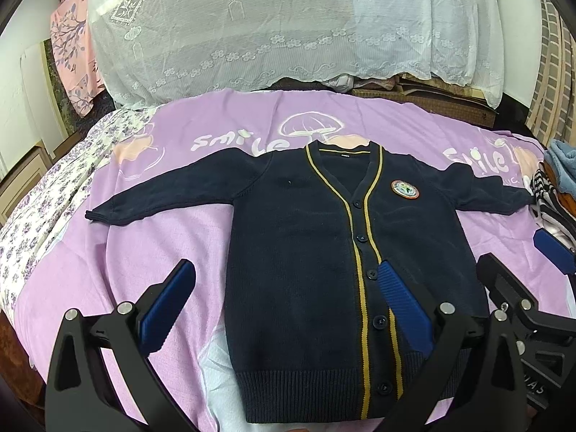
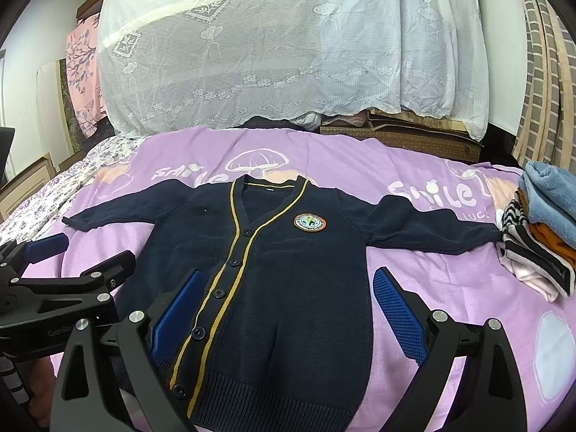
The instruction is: Fold small clothes
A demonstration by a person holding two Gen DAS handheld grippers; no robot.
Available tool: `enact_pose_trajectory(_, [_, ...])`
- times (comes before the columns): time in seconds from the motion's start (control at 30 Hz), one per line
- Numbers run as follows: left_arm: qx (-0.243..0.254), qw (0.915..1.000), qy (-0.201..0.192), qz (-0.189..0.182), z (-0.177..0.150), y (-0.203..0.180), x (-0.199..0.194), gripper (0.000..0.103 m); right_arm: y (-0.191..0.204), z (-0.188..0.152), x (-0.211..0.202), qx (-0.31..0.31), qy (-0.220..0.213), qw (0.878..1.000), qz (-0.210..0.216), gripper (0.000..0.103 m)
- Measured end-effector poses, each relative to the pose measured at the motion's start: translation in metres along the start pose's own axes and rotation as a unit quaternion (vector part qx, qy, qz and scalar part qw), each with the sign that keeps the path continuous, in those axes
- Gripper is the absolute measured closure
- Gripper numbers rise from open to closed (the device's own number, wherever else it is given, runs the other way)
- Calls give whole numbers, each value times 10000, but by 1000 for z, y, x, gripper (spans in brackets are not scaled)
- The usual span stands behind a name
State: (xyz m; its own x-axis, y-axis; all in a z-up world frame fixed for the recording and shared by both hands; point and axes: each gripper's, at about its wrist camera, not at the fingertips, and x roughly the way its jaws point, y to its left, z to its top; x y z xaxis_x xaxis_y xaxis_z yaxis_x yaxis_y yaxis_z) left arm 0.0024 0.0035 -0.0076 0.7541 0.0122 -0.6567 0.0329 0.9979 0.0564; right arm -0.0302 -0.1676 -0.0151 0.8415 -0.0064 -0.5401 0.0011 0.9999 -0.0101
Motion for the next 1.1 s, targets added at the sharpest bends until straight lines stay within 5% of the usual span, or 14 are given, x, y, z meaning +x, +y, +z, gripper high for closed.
enact_pose_trajectory(1.1, [-5,10000,22,40,1,1,2,4,3,5,-3,-50,-33,10000,11,8])
